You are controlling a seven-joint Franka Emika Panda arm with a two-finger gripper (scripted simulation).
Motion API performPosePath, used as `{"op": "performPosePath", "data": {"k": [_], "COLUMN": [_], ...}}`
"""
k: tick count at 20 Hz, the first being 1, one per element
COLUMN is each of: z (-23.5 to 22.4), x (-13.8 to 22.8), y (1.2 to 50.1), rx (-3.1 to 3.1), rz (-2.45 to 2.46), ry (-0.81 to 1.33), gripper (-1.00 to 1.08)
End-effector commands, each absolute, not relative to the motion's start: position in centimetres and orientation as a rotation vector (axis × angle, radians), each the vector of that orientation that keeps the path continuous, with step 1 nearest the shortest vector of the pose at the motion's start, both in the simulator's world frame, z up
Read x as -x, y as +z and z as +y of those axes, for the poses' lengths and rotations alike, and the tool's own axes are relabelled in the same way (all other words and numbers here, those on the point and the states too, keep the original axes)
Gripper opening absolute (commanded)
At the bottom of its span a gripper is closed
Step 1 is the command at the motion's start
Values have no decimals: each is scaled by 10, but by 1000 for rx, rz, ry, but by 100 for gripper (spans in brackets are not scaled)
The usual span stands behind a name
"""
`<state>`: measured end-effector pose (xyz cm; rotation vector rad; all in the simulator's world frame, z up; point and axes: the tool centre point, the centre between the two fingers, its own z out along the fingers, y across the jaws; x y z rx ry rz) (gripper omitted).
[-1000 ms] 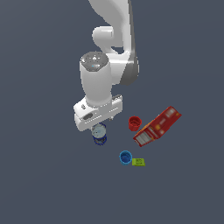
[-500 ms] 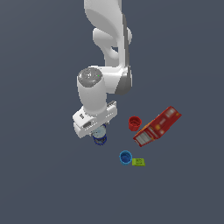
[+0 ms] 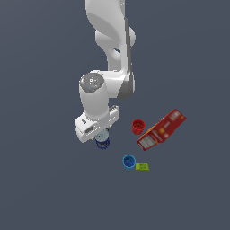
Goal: Pick up a designated object from a clutter of objects.
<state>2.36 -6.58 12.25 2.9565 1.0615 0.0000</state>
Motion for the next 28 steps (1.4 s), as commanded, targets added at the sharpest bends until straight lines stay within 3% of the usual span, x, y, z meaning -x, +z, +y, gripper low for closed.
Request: {"op": "performPosePath", "data": {"k": [1, 14, 15, 28], "z": [-66, -66, -66, -68], "x": [-23, -23, -23, -24], "y": [117, 74, 74, 78], "rx": [-2956, -2955, -2955, -2954], "rz": [1063, 1067, 1067, 1065], "ry": [-1, 0, 0, 1], "gripper": [100, 100, -100, -100]}}
